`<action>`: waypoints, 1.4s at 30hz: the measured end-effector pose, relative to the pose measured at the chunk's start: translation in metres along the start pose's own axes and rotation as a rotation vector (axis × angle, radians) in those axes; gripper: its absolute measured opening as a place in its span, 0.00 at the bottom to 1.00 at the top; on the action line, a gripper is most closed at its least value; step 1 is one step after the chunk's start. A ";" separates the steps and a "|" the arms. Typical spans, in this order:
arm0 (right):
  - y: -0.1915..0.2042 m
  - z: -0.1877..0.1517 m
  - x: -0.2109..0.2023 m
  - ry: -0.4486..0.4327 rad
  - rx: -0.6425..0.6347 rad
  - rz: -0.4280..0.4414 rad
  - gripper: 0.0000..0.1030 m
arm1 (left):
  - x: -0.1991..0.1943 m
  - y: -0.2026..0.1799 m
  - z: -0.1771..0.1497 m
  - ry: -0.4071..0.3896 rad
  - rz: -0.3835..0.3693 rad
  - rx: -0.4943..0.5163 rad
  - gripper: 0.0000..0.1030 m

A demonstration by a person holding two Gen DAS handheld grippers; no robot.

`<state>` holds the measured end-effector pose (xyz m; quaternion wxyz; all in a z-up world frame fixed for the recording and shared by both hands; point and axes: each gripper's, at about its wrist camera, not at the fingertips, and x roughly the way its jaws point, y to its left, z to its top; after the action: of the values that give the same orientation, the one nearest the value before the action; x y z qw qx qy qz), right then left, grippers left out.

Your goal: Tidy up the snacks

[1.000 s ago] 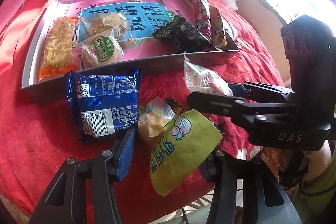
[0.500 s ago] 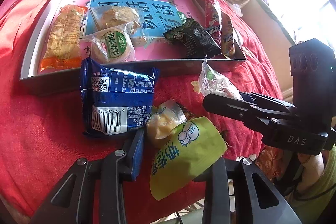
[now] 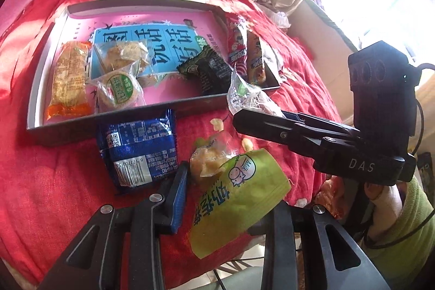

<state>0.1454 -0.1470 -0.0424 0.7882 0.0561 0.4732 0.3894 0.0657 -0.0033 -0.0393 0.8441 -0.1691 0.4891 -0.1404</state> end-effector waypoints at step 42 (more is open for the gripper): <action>-0.019 0.024 -0.053 -0.261 0.033 -0.030 0.44 | -0.079 0.092 0.038 -0.355 0.207 -0.170 0.33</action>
<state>0.1617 -0.1883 -0.0010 0.8477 0.1123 0.3740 0.3592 0.0676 0.1176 0.0014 0.9097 -0.2104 0.3574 0.0208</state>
